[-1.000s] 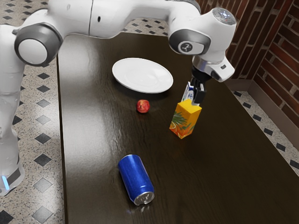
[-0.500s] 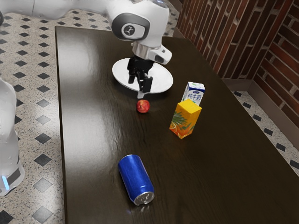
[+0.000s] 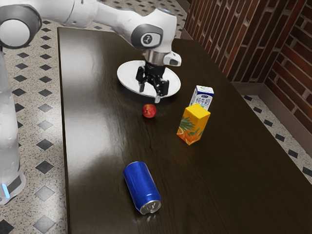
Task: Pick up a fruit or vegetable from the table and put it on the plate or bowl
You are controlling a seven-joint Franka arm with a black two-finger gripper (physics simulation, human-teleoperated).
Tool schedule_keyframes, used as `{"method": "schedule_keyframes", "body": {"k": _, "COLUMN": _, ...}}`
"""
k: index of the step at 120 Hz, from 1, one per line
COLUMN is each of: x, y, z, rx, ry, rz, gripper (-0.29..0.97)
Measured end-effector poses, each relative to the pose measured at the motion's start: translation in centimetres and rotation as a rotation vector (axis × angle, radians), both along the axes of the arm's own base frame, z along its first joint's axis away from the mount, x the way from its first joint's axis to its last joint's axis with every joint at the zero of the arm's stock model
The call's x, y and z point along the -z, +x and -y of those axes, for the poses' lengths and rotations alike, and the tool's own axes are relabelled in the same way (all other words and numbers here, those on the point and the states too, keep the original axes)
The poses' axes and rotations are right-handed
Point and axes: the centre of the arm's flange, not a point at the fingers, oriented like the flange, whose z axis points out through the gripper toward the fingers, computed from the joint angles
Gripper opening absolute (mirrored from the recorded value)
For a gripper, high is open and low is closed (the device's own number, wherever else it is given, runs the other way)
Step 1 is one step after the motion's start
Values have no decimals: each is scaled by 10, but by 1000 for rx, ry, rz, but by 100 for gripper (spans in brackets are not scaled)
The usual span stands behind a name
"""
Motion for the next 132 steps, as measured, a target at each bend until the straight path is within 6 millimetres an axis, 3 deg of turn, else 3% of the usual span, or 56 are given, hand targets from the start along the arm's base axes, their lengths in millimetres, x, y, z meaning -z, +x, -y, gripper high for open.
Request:
{"method": "schedule_keyframes", "body": {"k": 44, "x": 43, "y": 13, "z": 0, "rx": -53, "ry": -53, "rz": -61, "gripper": 68}}
{"method": "schedule_keyframes", "body": {"k": 108, "x": 81, "y": 21, "z": -13, "rx": -117, "ry": -81, "rz": -105, "gripper": 68}}
{"method": "schedule_keyframes", "body": {"k": 132, "x": 85, "y": 26, "z": -13, "rx": -118, "ry": -70, "rz": -90, "gripper": 68}}
